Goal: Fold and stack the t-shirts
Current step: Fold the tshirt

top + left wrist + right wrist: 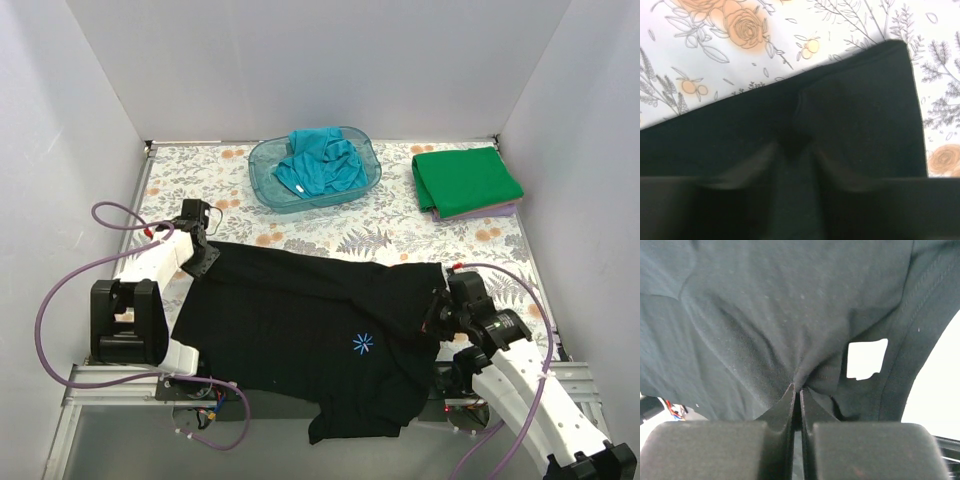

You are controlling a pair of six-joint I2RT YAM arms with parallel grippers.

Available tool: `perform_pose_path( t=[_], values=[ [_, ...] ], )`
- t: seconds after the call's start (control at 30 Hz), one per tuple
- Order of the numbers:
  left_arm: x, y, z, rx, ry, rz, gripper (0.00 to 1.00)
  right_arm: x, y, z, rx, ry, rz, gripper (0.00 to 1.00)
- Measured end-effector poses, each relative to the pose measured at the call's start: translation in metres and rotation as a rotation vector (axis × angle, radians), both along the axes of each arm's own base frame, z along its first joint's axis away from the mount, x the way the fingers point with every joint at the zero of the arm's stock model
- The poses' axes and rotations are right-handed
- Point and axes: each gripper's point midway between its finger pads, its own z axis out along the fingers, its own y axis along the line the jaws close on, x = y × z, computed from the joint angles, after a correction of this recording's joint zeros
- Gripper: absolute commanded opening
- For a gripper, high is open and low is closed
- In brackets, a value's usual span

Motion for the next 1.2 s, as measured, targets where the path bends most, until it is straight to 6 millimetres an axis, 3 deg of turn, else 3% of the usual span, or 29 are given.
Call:
perform_pose_path(
  t=[0.07,0.1,0.2,0.27,0.37,0.53,0.63,0.7,0.8,1.03,1.2],
  values=[
    [-0.003,0.0,-0.001,-0.004,0.009,0.016,0.57,-0.007,-0.001,-0.01,-0.006,0.036,0.002,0.21],
    [-0.005,0.0,-0.002,-0.005,0.013,0.022,0.72,-0.01,-0.002,-0.014,-0.012,0.052,0.006,0.26],
    [-0.008,-0.001,-0.003,-0.011,0.022,0.037,0.79,-0.015,-0.005,-0.019,-0.03,0.081,0.008,0.73],
    [-0.01,-0.001,-0.002,-0.012,0.029,0.037,0.81,-0.014,-0.007,-0.017,-0.043,0.073,0.012,0.83],
    [-0.011,-0.002,0.005,-0.017,0.02,0.035,0.84,-0.003,-0.009,0.004,-0.07,0.018,0.023,0.87],
    [0.005,-0.007,0.038,-0.047,-0.094,0.009,0.87,0.036,-0.011,0.052,-0.128,-0.116,0.018,0.9],
    [0.02,-0.013,0.054,-0.071,-0.166,-0.028,0.89,0.063,-0.011,0.061,-0.18,-0.151,0.019,0.9],
    [0.03,-0.019,0.055,-0.094,-0.191,-0.059,0.91,0.077,-0.009,0.052,-0.216,-0.135,0.023,0.9],
    [0.043,-0.025,0.042,-0.119,-0.17,-0.089,0.92,0.094,-0.009,0.03,-0.27,-0.083,0.029,0.89],
    [0.048,-0.029,-0.027,-0.143,0.001,-0.116,0.92,0.129,-0.009,-0.016,-0.361,-0.036,0.054,0.87],
    [0.061,-0.026,-0.029,-0.158,-0.003,-0.109,0.92,0.154,-0.003,-0.037,-0.373,-0.044,0.092,0.87]
  ],
)
